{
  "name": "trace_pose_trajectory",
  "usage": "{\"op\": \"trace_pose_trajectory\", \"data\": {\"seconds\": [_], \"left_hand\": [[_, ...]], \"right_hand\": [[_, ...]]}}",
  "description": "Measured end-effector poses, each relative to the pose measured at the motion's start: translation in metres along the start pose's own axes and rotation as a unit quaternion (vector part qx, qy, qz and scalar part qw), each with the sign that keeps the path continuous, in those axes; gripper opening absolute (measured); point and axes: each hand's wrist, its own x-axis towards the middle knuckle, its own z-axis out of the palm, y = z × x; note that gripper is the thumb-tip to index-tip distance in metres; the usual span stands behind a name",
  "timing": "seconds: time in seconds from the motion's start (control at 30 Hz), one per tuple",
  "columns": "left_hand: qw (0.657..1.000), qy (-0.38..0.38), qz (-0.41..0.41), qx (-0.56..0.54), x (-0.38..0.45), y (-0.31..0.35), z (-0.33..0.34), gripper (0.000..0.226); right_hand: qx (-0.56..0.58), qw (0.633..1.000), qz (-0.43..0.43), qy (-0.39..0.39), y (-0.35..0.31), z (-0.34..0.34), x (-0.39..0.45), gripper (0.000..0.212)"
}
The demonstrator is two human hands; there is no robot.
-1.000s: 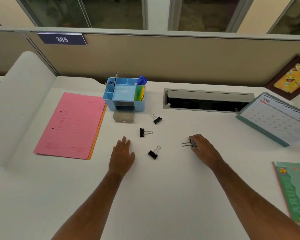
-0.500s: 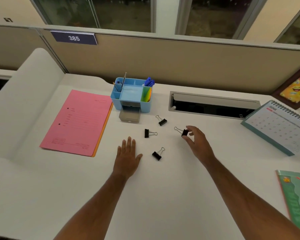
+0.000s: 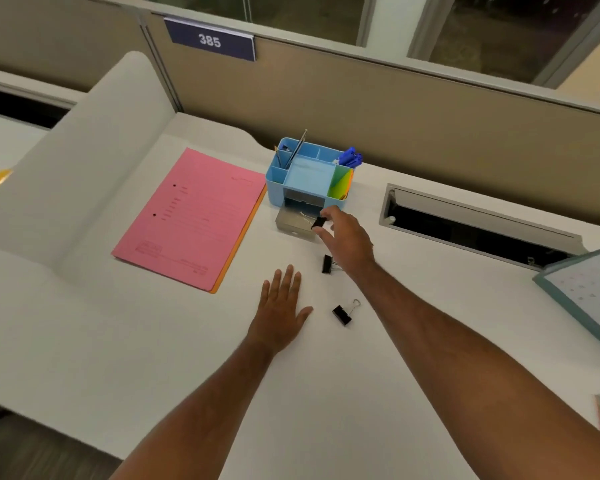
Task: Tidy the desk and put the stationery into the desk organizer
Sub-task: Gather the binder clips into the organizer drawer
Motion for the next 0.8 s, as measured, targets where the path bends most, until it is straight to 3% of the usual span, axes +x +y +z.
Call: {"op": "trace_pose_trajectory", "data": {"seconds": [0.4, 0.6, 0.8], "left_hand": [[0.999, 0.044, 0.008, 0.000, -0.002, -0.003, 0.010, 0.077], [0.999, 0.040, 0.005, -0.004, -0.002, -0.002, 0.009, 0.078], [0.999, 0.037, 0.004, 0.000, -0.003, -0.002, 0.008, 0.078]], "right_hand": [[-0.081, 0.997, -0.011, -0.002, -0.008, 0.038, 0.038, 0.037], [0.022, 1.000, -0.017, 0.006, -0.005, 0.035, 0.031, 0.044], [0.023, 0.998, -0.017, 0.048, 0.033, 0.015, 0.004, 0.022]]}}
